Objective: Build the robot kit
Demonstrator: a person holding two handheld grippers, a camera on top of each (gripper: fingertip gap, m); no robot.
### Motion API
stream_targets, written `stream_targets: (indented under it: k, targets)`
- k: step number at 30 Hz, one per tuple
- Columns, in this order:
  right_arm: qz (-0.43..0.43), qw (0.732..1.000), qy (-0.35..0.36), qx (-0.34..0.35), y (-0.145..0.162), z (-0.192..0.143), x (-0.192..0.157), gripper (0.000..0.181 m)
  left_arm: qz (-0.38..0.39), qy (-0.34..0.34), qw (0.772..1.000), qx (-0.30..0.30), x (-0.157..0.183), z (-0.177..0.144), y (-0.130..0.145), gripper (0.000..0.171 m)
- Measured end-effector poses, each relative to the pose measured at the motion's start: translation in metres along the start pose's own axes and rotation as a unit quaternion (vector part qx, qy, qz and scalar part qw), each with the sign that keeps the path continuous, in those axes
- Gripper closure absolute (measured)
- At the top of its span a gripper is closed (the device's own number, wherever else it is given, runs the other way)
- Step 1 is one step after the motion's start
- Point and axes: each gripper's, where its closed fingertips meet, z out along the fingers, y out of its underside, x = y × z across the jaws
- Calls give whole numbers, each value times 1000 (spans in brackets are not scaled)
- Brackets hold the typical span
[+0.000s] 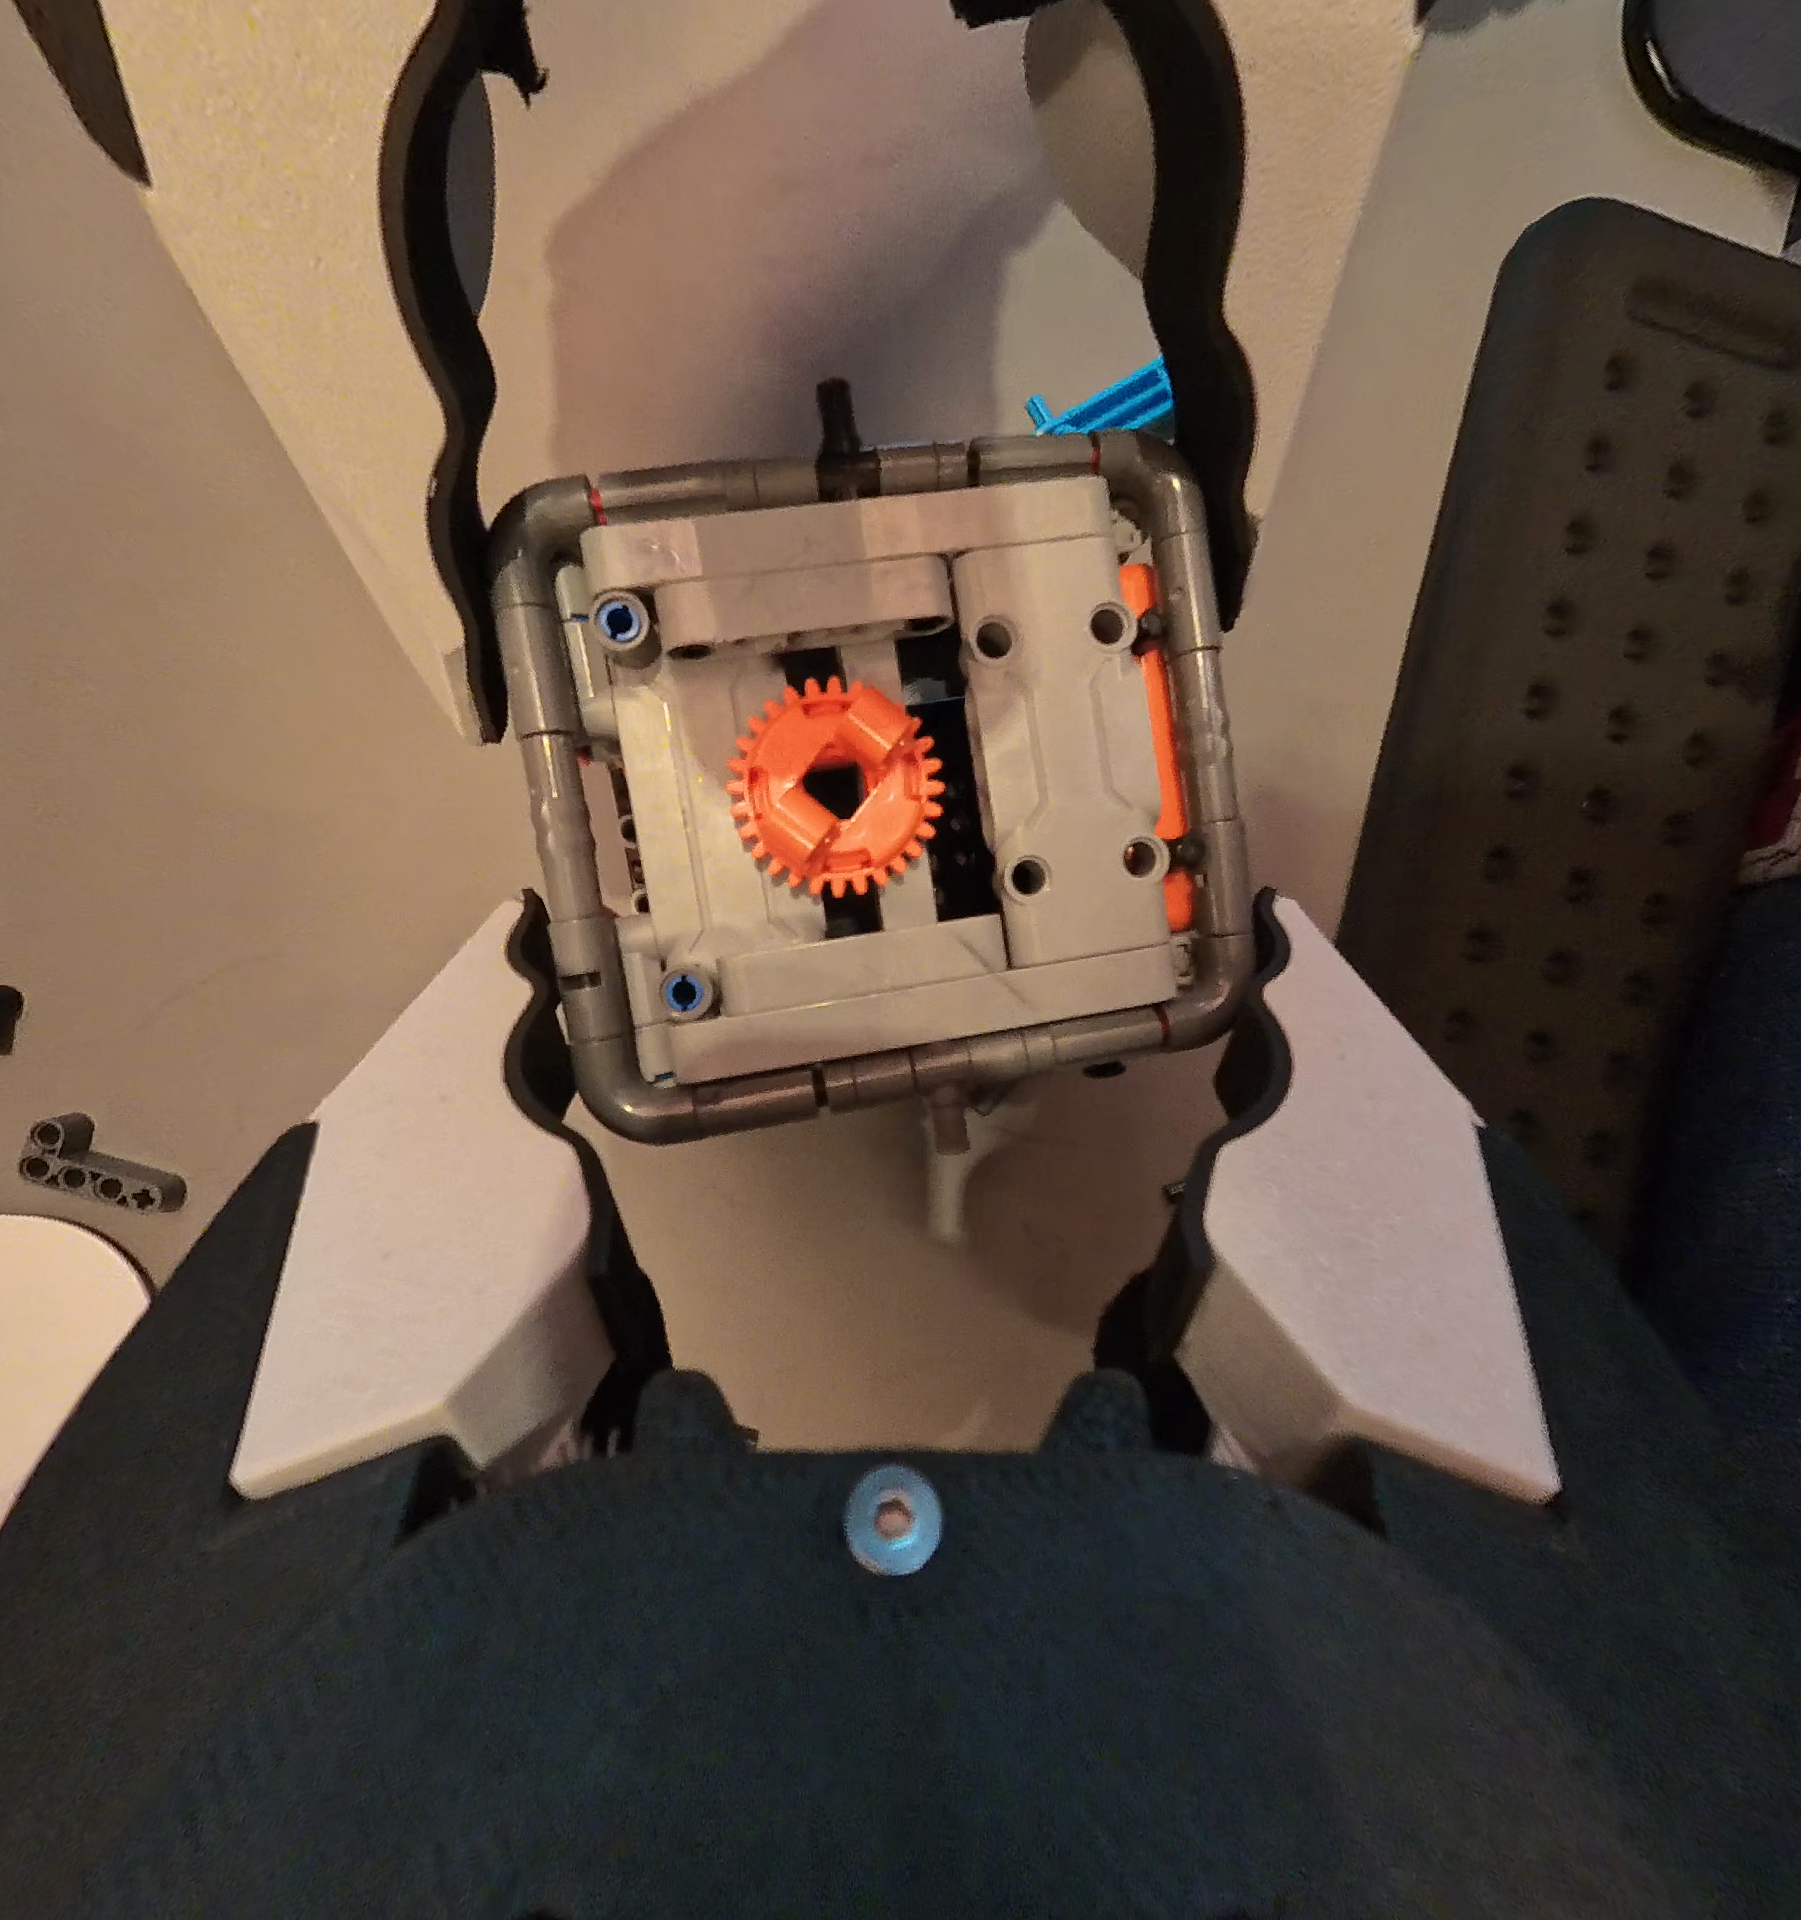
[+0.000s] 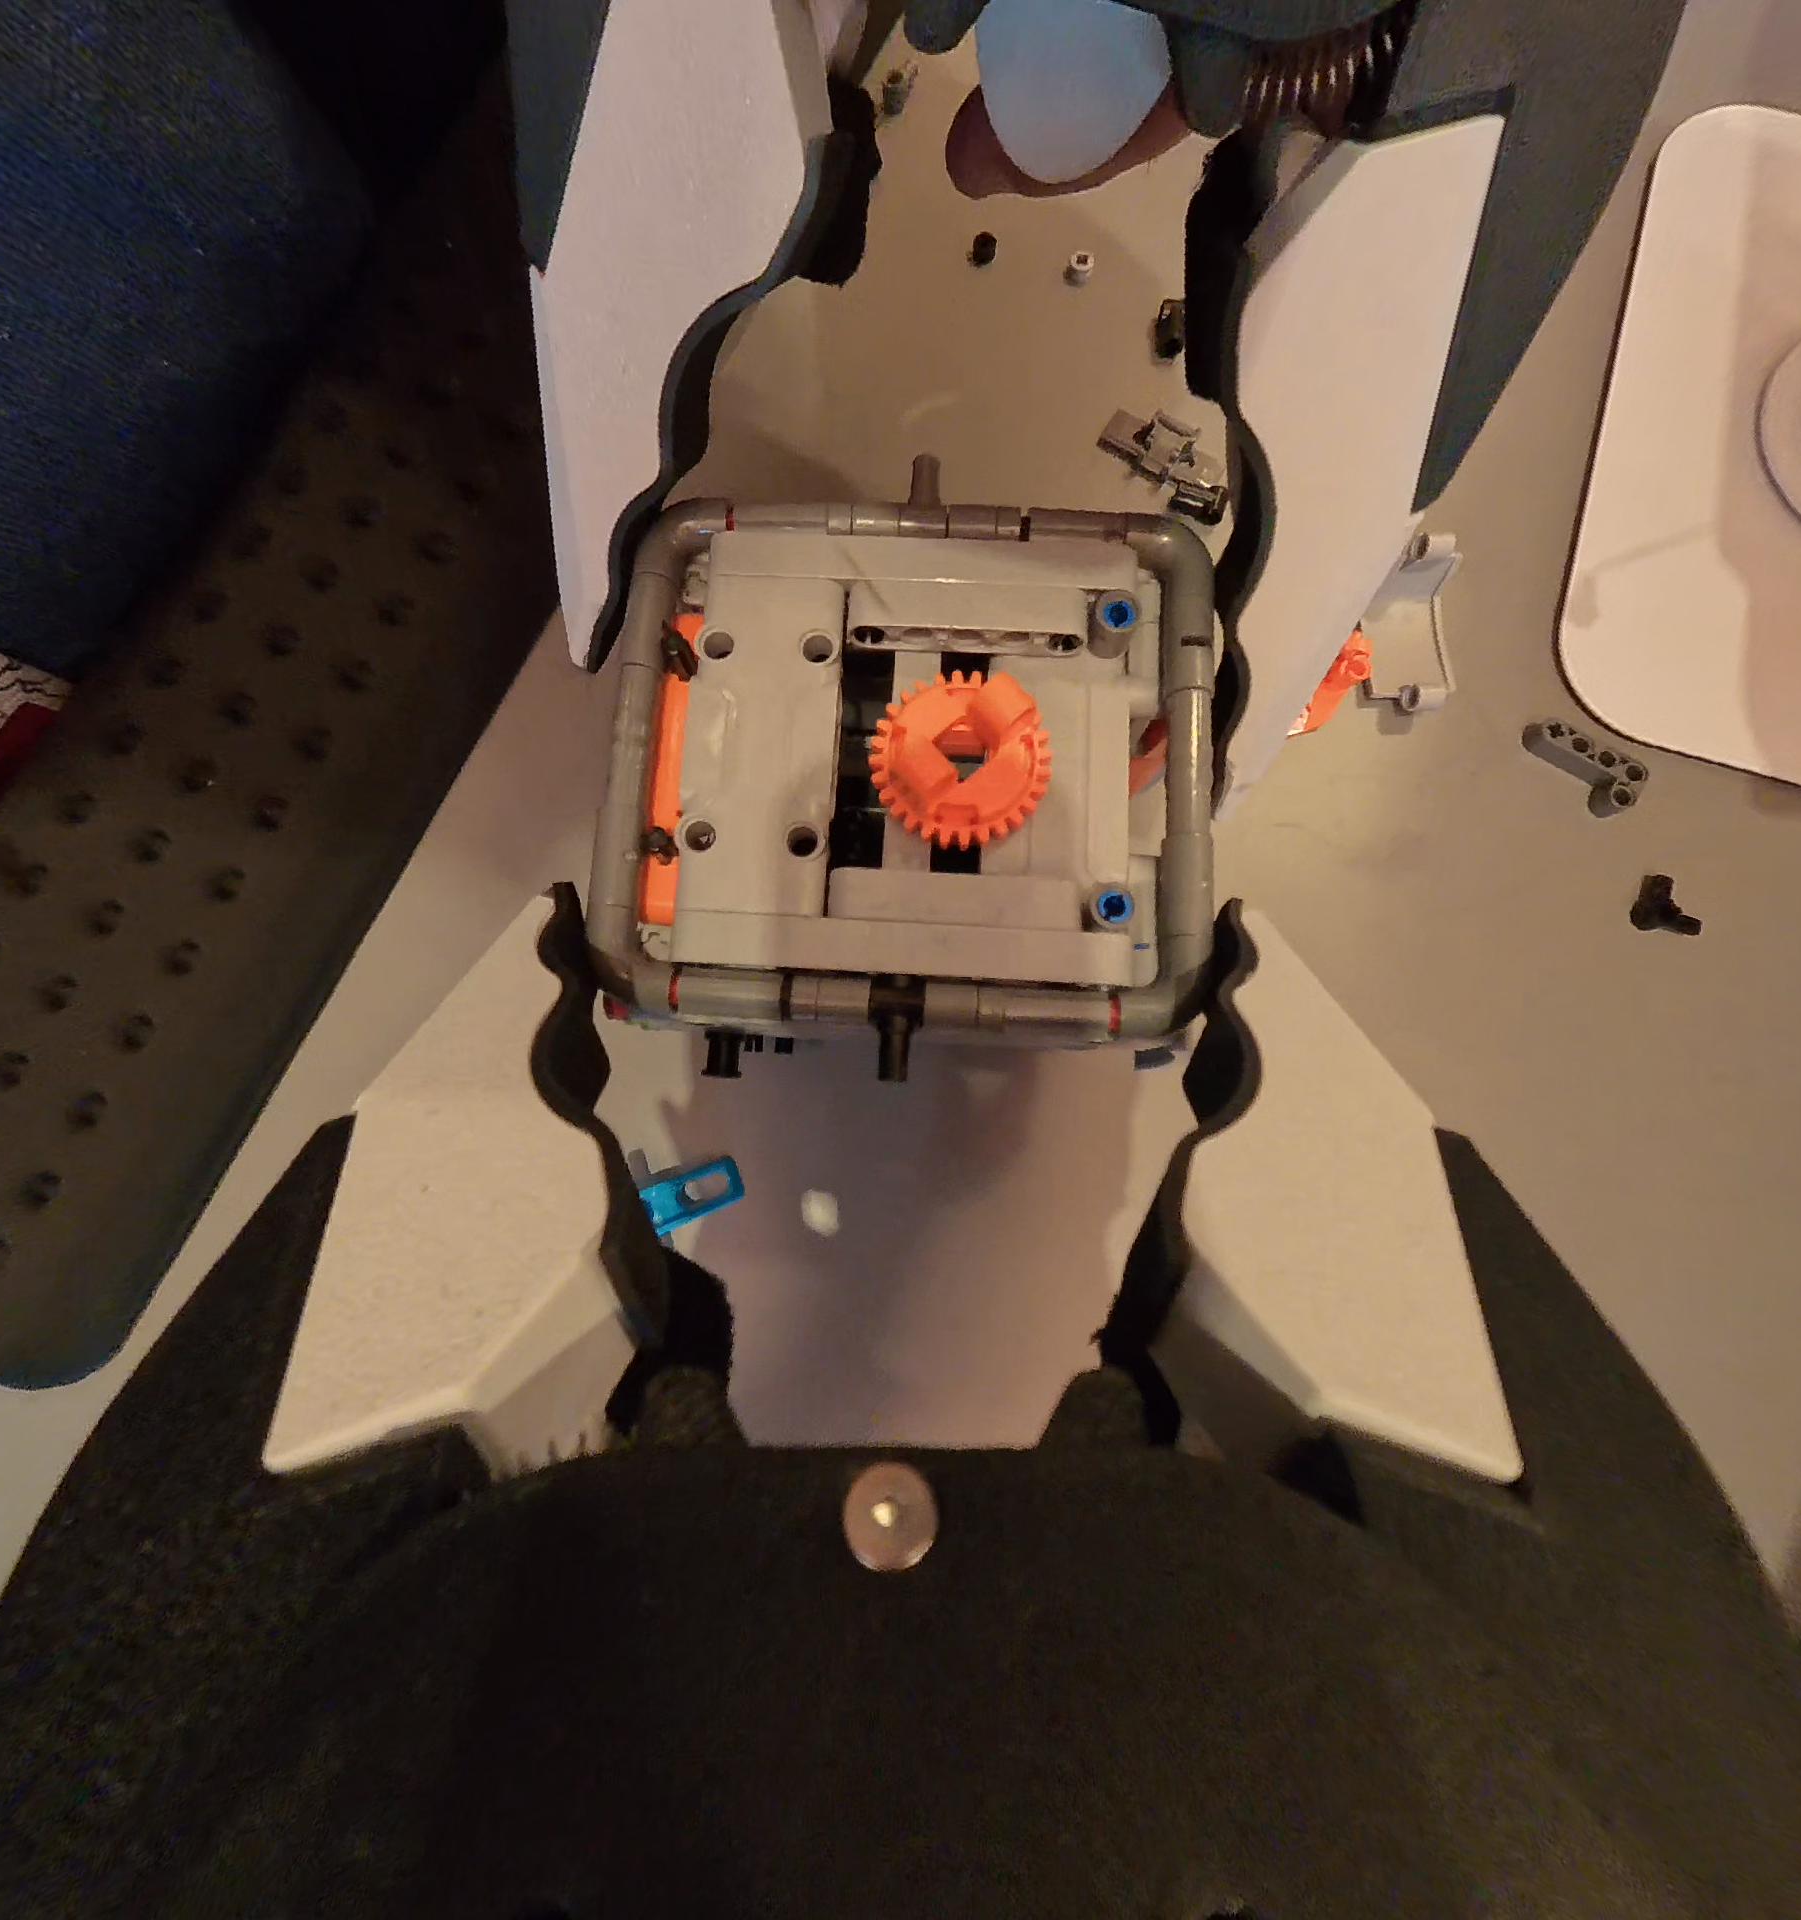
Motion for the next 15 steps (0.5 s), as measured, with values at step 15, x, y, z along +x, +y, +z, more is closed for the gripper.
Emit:
stream_targets:
  k: [15]
  targets:
    - [19, 1000, 16, -1, -1, 1, -3, 69, 14, 12, 1000, -4, 2, 0, 2, 46]
